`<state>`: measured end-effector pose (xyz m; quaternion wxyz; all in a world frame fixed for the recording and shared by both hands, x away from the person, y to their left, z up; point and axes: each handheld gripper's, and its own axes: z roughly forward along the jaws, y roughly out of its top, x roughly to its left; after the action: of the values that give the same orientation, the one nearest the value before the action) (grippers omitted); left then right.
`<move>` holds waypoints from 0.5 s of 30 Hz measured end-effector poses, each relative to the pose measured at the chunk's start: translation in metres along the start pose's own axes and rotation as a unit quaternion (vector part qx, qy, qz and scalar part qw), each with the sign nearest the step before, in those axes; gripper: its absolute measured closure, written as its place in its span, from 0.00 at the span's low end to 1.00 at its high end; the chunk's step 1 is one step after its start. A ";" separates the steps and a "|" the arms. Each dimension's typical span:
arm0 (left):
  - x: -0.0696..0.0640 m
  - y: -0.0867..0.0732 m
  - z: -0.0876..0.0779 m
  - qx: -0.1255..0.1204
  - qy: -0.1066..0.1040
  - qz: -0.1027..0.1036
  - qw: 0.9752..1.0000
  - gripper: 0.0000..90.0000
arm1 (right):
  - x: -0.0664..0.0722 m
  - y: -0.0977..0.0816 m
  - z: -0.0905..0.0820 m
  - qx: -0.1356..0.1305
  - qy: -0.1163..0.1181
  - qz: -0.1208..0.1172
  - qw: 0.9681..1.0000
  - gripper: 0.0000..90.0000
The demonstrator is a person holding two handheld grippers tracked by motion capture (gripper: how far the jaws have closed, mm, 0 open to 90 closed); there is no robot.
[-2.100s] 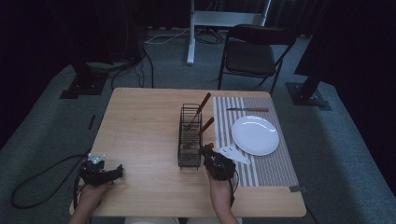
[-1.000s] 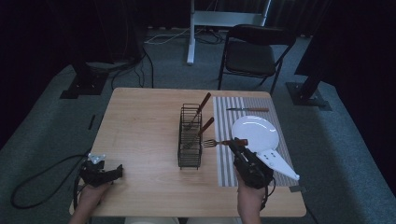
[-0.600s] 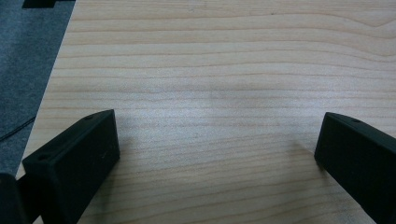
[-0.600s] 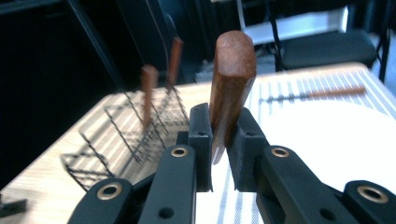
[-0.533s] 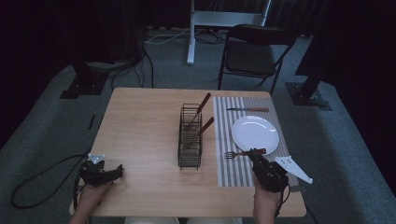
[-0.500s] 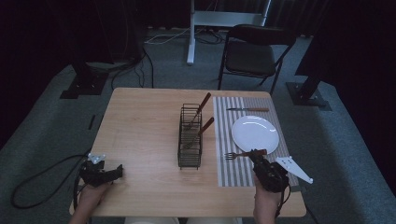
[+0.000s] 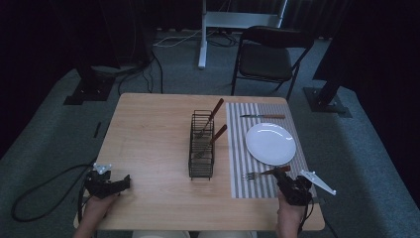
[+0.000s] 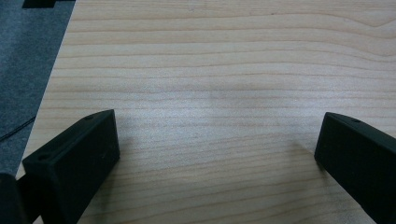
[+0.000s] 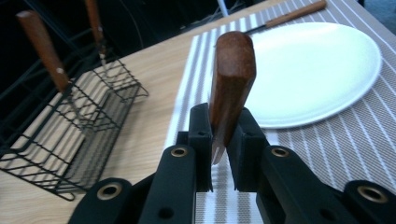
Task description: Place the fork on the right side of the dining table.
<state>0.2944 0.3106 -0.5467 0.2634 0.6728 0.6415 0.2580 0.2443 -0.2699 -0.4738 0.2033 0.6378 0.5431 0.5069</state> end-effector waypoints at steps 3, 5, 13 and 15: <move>0.000 0.000 0.000 0.000 0.000 0.000 1.000 0.00 | -0.004 -0.001 0.001 0.001 0.002 0.008 1.000 0.90; 0.000 0.000 0.000 0.000 0.000 0.000 1.000 0.00 | -0.009 0.000 0.002 0.002 0.004 0.016 1.000 0.90; 0.000 0.000 0.000 0.000 0.000 0.000 1.000 0.00 | -0.023 -0.003 0.002 0.008 0.004 0.036 0.999 0.87; 0.000 0.000 0.000 0.000 0.000 0.000 1.000 0.00 | -0.030 -0.003 0.003 0.013 0.003 0.042 0.999 0.86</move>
<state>0.2944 0.3106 -0.5467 0.2633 0.6727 0.6415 0.2580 0.2480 -0.2949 -0.4902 0.1725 0.6610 0.5232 0.5095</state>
